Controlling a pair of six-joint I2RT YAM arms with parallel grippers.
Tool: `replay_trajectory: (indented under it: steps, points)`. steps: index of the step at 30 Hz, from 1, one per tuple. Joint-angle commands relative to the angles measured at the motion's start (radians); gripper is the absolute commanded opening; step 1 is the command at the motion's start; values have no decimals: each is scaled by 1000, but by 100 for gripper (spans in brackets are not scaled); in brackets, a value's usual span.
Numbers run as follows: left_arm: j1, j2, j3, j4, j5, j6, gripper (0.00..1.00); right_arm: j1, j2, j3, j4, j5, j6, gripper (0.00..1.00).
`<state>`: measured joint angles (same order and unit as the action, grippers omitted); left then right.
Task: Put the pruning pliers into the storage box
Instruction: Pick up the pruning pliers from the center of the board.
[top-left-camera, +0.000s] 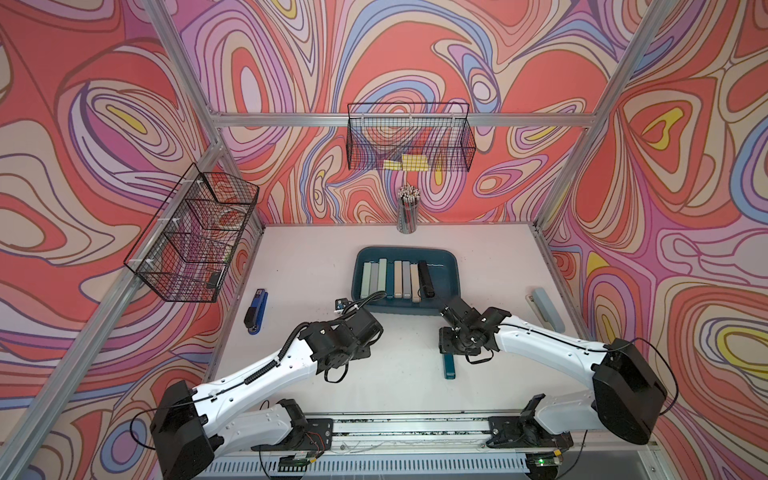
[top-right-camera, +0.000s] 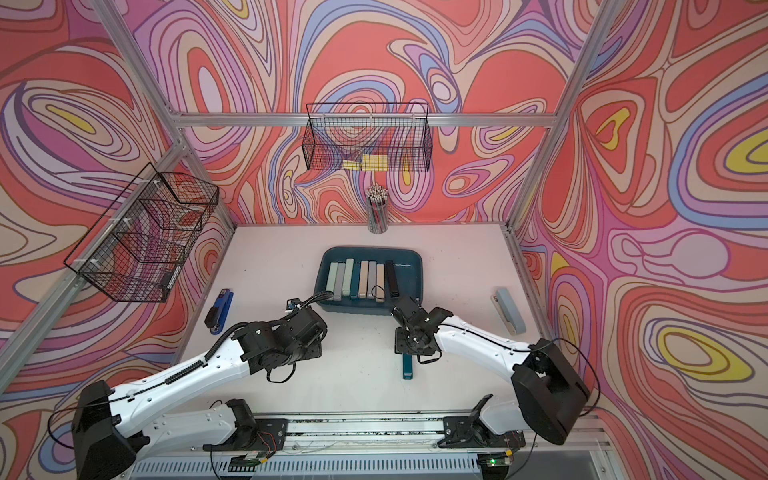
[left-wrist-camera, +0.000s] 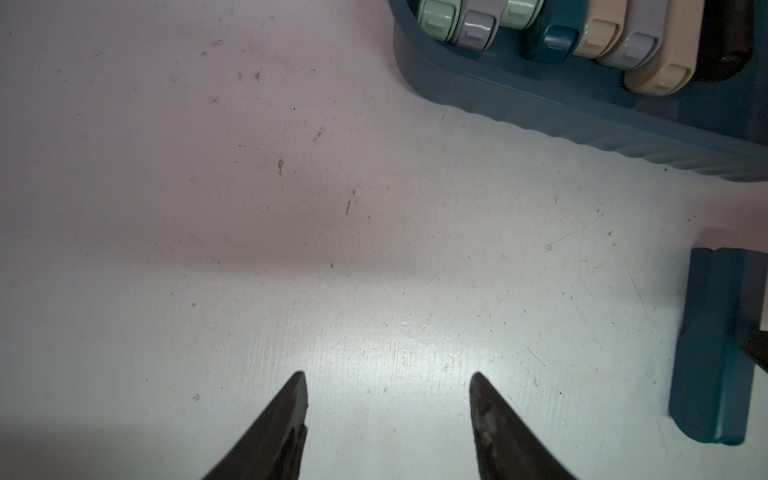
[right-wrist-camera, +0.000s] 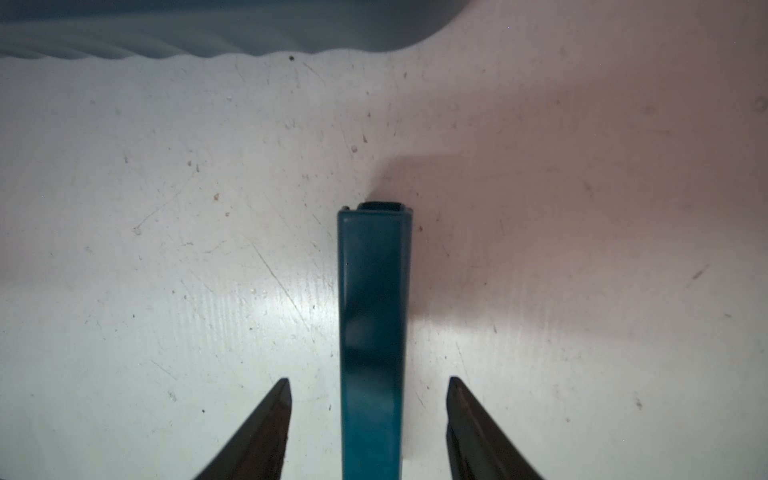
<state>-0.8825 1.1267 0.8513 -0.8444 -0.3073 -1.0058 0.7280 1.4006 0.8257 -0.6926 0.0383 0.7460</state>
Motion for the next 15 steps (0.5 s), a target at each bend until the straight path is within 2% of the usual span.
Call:
replay_trajectory:
  steps: [1,15]
  points:
    - [8,8,26,-8,1,0,63,7,41,-26,55,-6,13,58]
    - [9,21,24,-6,-4,-1,63,8,115,-69,116,-34,20,38]
